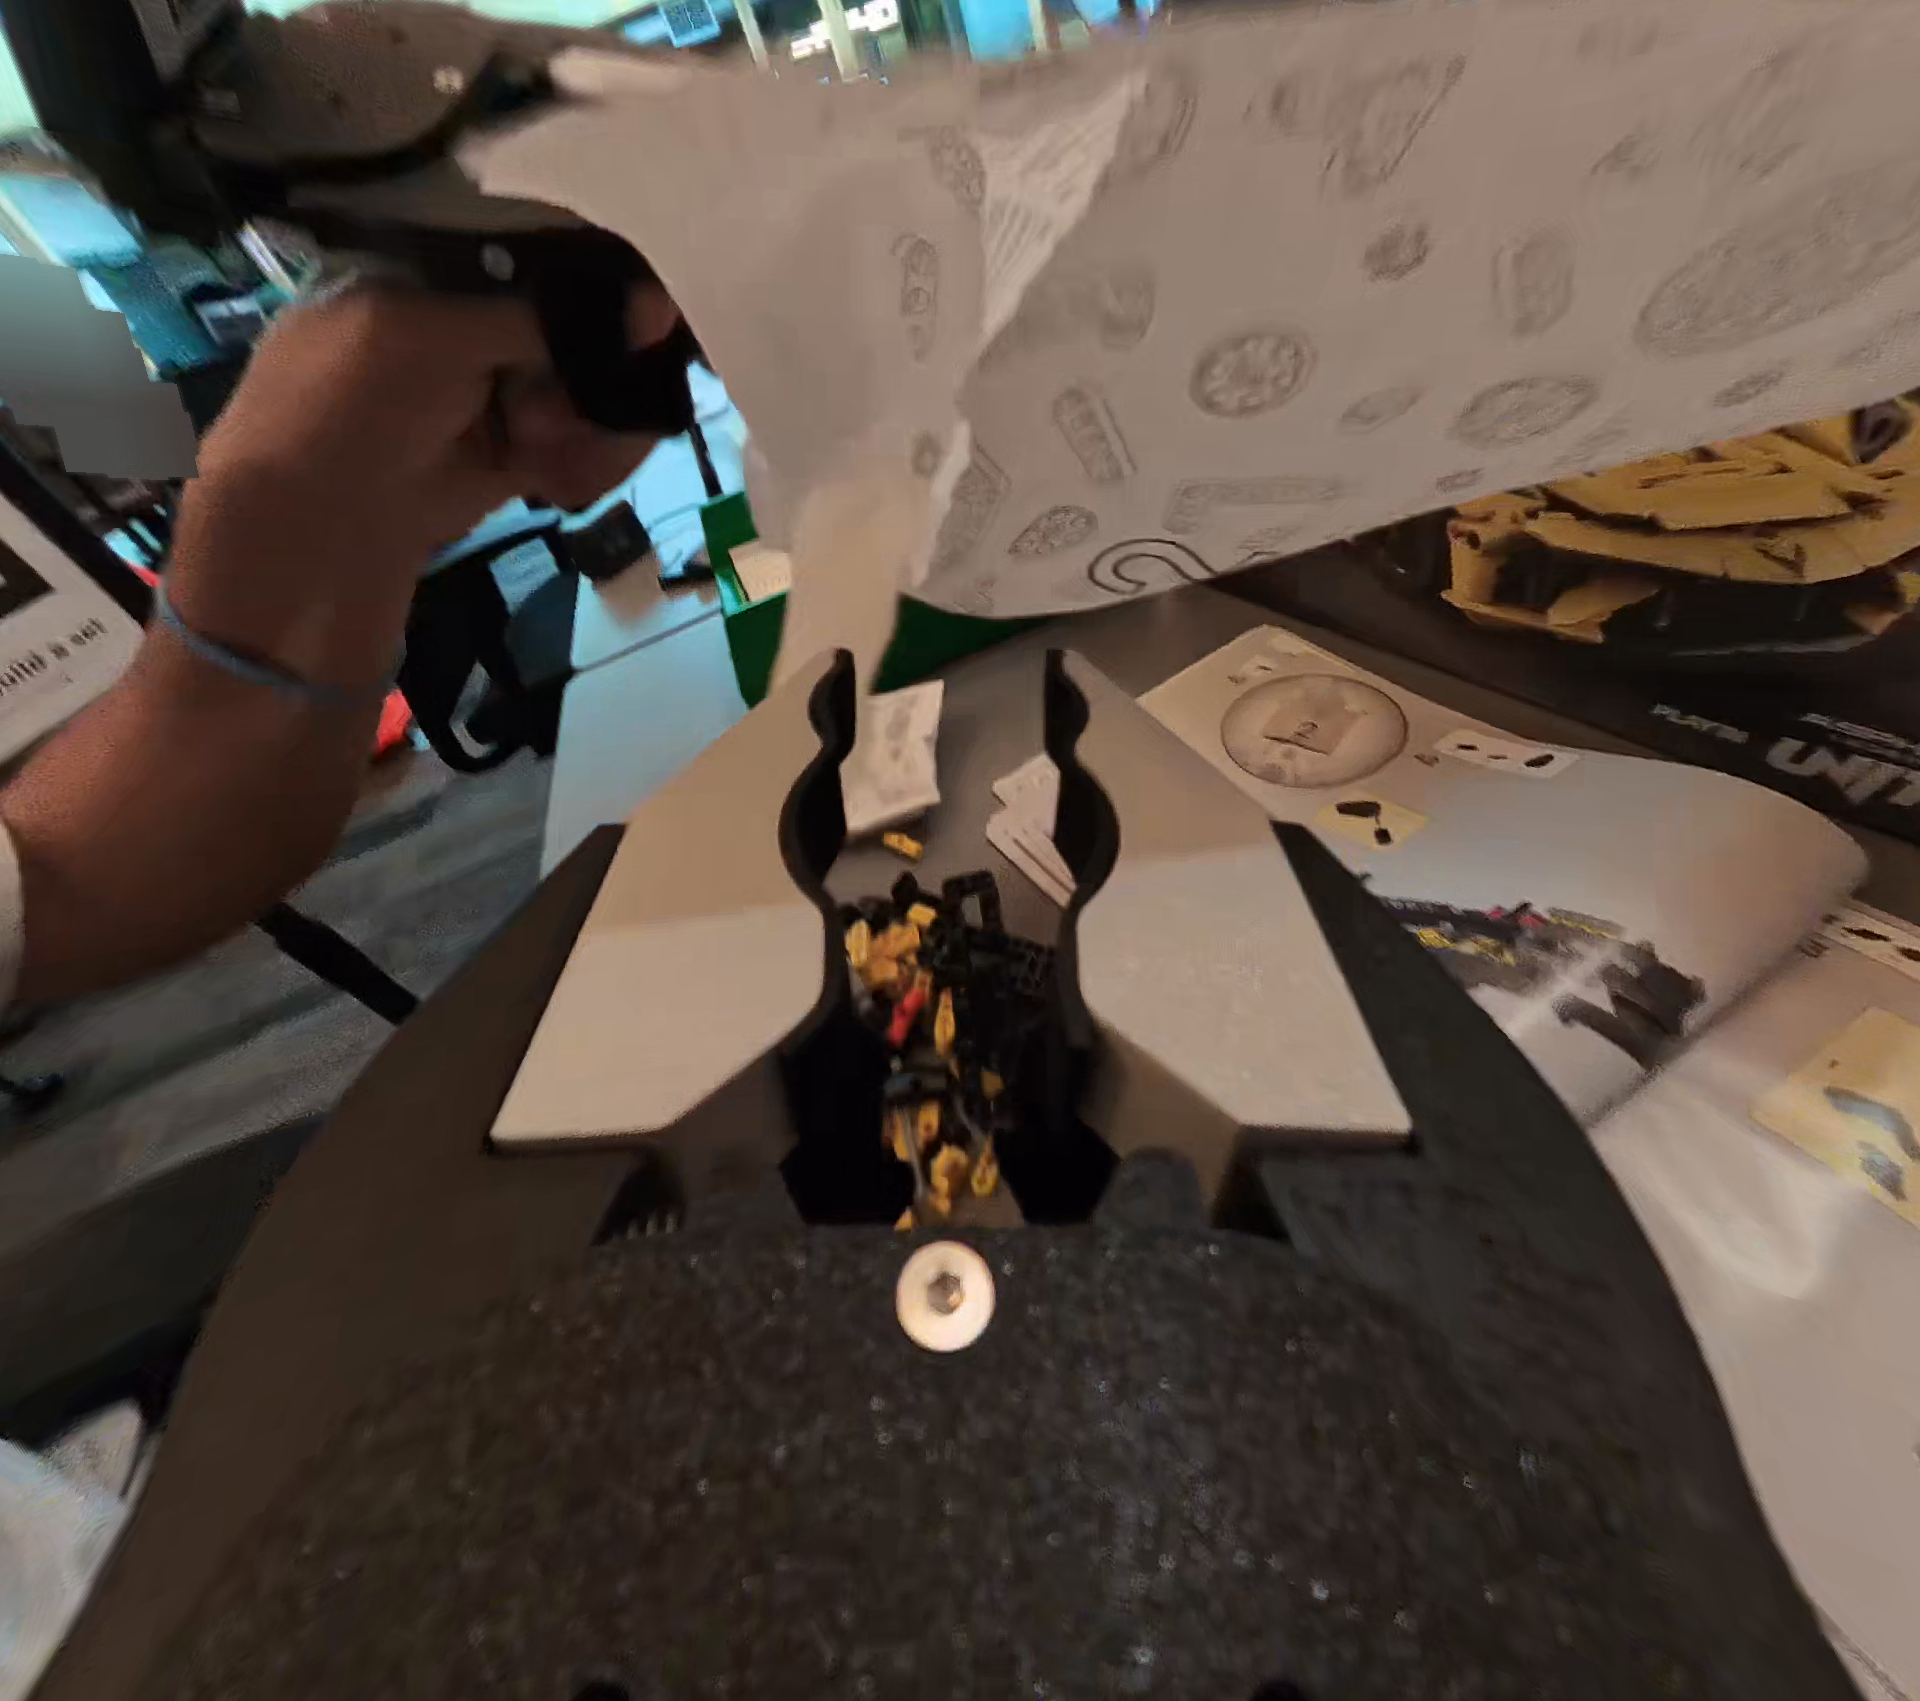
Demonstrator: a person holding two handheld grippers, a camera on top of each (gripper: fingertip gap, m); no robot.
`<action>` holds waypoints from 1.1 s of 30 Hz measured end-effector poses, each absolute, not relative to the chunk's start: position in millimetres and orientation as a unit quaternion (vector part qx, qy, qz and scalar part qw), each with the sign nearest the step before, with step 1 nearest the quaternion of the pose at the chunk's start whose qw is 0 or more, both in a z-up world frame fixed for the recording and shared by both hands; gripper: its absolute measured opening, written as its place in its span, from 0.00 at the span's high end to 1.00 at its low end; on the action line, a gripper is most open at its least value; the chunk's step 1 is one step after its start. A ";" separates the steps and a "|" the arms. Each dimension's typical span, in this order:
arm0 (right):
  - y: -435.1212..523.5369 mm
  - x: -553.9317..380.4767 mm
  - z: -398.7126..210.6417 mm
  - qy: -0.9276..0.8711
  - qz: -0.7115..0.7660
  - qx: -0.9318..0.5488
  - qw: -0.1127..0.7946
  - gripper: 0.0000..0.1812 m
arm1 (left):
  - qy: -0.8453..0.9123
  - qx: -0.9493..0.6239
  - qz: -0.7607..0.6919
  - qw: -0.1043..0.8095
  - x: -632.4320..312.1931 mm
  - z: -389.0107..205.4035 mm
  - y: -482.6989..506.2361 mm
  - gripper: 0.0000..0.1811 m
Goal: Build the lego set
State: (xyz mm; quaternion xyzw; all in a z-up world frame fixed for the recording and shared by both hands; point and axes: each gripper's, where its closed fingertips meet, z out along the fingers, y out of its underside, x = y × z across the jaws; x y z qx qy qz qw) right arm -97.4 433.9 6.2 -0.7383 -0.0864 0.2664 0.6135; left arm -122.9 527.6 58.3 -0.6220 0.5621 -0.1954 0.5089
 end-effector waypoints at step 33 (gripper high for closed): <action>312.8 -20.5 37.7 -0.258 -0.072 -0.721 0.639 0.84 | 0.540 -0.467 -0.141 0.686 -137.4 106.0 455.6 1.00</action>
